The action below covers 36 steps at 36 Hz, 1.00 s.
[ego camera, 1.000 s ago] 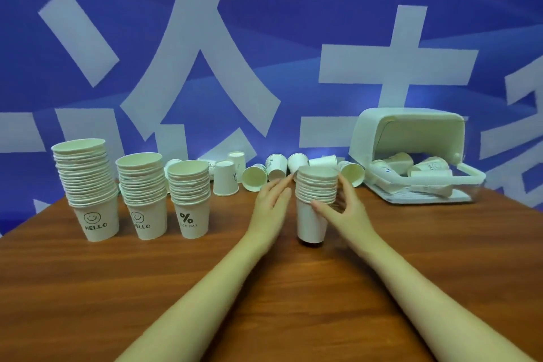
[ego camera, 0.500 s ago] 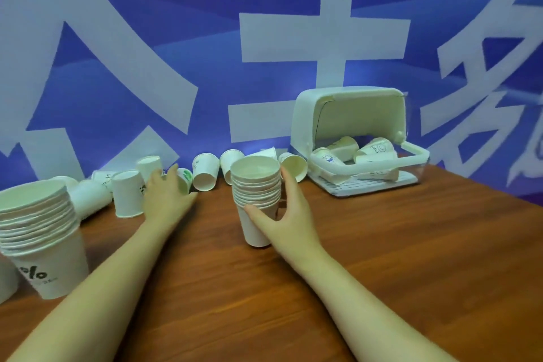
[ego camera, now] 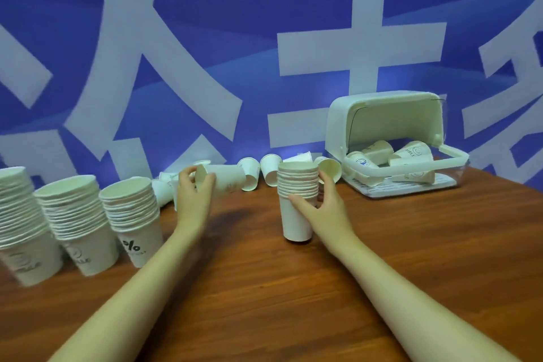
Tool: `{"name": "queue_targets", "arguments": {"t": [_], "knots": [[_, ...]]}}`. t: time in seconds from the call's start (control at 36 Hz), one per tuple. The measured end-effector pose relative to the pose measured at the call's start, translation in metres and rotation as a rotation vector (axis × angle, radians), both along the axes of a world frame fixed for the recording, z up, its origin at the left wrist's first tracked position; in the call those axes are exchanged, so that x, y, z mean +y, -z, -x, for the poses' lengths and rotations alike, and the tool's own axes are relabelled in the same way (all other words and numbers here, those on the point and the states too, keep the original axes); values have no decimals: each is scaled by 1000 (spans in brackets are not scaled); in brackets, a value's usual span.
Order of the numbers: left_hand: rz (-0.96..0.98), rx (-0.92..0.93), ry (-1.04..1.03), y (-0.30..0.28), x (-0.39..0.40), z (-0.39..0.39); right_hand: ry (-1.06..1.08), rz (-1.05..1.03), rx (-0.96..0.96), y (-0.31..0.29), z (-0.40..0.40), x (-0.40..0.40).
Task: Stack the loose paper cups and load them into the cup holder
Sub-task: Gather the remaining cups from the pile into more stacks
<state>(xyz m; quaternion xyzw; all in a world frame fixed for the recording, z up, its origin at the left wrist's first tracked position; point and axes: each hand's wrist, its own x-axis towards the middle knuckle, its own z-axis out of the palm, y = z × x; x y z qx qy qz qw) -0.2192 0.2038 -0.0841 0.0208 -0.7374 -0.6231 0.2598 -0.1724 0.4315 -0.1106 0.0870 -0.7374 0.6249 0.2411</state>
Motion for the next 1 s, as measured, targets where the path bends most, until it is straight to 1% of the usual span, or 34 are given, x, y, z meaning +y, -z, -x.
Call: {"name": "queue_targets", "arguments": {"t": [0.06,0.11,0.28,0.36,0.5,0.64,0.81,0.86,0.89,0.97,1.0], "knots": [[-57,48,54,-7,-2,-17,-70,23,-28,0,-4,-6],[-54,94,89,-15,-3,-33,-141,19,-50,1,-10,-14],[-191,224,148,-37,-2,-64,-260,-110,-49,0,-34,-29],[-164,296,182,-44,-1,-71,-299,-158,-44,-2,-43,-33],[-92,391,236,-51,0,-74,-319,-161,-22,-3,-47,-35],[28,418,274,-53,0,-70,-324,-170,-15,-4,-48,-35],[-18,449,283,-57,-1,-74,-343,-216,-1,-4,-47,-34],[28,403,344,-53,-2,-70,-358,-223,-2,-5,-47,-35],[87,366,392,-50,-2,-68,-364,-222,-1,-5,-47,-35],[352,213,535,-36,0,-62,-368,-201,0,-4,-47,-36],[406,177,564,-32,1,-60,-364,-193,3,-4,-47,-36]]}}
